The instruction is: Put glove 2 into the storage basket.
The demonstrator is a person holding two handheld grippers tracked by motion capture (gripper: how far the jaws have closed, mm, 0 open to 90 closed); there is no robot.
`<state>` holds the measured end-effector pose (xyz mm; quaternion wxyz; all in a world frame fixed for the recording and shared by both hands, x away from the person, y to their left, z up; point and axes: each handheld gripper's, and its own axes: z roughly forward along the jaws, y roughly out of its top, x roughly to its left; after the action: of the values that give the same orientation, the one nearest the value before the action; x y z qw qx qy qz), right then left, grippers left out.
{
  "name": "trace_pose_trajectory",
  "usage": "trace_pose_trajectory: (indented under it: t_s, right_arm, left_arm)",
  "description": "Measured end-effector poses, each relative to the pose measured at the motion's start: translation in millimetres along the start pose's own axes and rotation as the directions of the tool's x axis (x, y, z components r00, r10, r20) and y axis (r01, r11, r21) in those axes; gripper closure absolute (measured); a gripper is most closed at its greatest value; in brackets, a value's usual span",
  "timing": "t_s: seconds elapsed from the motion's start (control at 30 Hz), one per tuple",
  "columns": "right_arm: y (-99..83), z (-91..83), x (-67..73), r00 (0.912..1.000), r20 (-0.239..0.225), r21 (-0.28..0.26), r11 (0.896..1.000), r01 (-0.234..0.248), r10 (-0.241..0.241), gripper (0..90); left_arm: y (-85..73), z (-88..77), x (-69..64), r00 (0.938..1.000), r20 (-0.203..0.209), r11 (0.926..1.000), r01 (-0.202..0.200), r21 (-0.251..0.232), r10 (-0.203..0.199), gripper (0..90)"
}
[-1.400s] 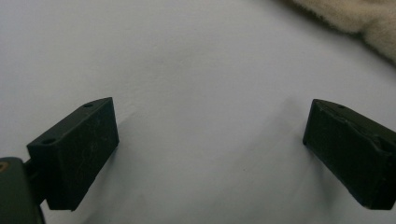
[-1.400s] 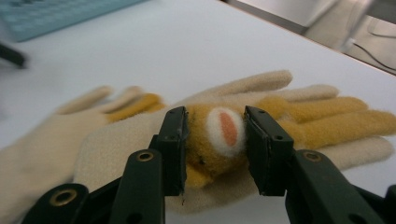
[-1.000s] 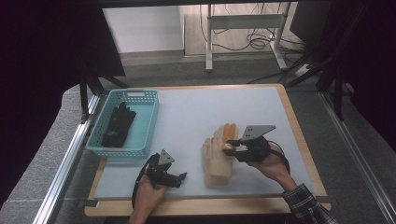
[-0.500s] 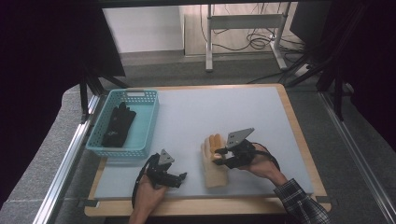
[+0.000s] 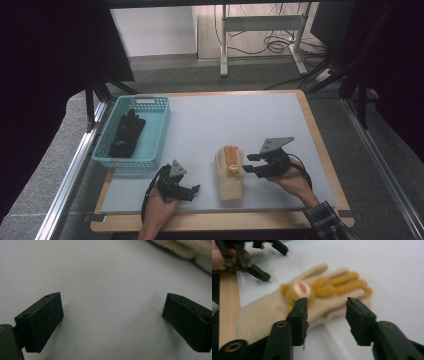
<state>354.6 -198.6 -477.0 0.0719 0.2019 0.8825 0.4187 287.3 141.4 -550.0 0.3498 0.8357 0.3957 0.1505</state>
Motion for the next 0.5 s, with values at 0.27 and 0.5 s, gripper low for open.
trace_pose_trajectory:
  t_s: [0.27, 0.5]
  right_arm:
    - [-28.0, 3.4, 12.0, 0.9979, -0.005, 0.029, 0.998, -0.064, 0.064, 78.2]
    - [-39.9, 13.9, 30.0, 0.9984, -0.046, 0.06, 0.998, -0.029, 0.032, 86.0]
  left_arm:
    - [-0.1, 0.0, -0.2, 1.0, 0.0, 1.0, 0.003, 0.0, -0.003, 3.6]
    - [-0.6, -0.9, -0.8, 0.9999, -0.012, 0.9999, 0.011, -0.009, -0.011, 4.0]
